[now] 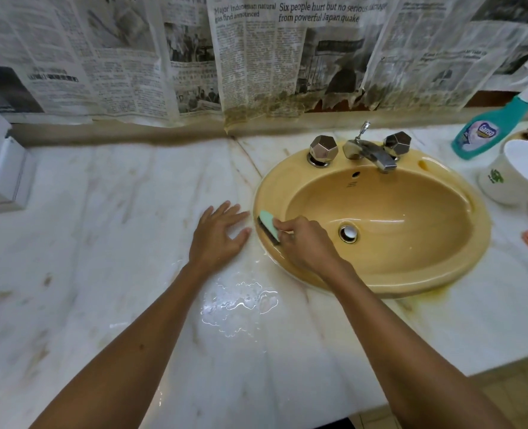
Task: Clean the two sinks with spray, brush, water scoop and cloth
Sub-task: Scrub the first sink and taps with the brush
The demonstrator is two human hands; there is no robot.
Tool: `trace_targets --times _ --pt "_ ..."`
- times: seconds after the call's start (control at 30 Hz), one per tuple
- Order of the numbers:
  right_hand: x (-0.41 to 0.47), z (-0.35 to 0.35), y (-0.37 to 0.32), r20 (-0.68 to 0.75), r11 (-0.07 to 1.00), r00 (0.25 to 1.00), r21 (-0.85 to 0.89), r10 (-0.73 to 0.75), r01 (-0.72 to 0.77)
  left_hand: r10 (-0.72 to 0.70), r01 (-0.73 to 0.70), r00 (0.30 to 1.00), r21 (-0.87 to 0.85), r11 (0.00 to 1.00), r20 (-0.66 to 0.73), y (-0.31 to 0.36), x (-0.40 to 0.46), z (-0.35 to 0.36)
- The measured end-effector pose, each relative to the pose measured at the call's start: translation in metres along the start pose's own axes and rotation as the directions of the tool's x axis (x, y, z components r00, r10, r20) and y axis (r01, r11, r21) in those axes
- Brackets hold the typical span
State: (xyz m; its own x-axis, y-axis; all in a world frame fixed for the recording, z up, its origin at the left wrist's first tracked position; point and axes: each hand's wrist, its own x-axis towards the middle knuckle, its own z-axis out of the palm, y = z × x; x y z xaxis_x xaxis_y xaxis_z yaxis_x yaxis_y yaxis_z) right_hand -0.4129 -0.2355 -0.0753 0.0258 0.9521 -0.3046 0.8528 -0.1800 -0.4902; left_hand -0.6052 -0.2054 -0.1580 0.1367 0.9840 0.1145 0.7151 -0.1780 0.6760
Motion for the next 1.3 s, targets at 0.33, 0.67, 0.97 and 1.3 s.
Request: trace_targets --times 0.33,0.67,0.97,1.3 --pt "-0.006 -0.009 -0.042 0.044 0.932 0.997 -0.355 -0.058 0.070 -0.130 0.112 0.986 -0.155 0.982 -0.108 0.003 0.005 -0.003" --pt "-0.062 0.022 -0.039 0.176 0.989 0.979 0.125 -0.099 0.078 -0.229 0.190 0.968 -0.292 0.937 -0.105 0.003 0.007 -0.008" --pt "-0.078 0.062 -0.029 0.044 0.991 0.991 0.052 0.124 -0.126 -0.240 0.199 0.963 -0.278 0.940 -0.121 0.003 0.007 -0.008" --pt "-0.109 0.070 -0.012 0.226 0.931 0.937 0.192 0.267 -0.312 -0.226 0.185 0.965 -0.264 0.947 -0.135 0.005 0.006 -0.009"
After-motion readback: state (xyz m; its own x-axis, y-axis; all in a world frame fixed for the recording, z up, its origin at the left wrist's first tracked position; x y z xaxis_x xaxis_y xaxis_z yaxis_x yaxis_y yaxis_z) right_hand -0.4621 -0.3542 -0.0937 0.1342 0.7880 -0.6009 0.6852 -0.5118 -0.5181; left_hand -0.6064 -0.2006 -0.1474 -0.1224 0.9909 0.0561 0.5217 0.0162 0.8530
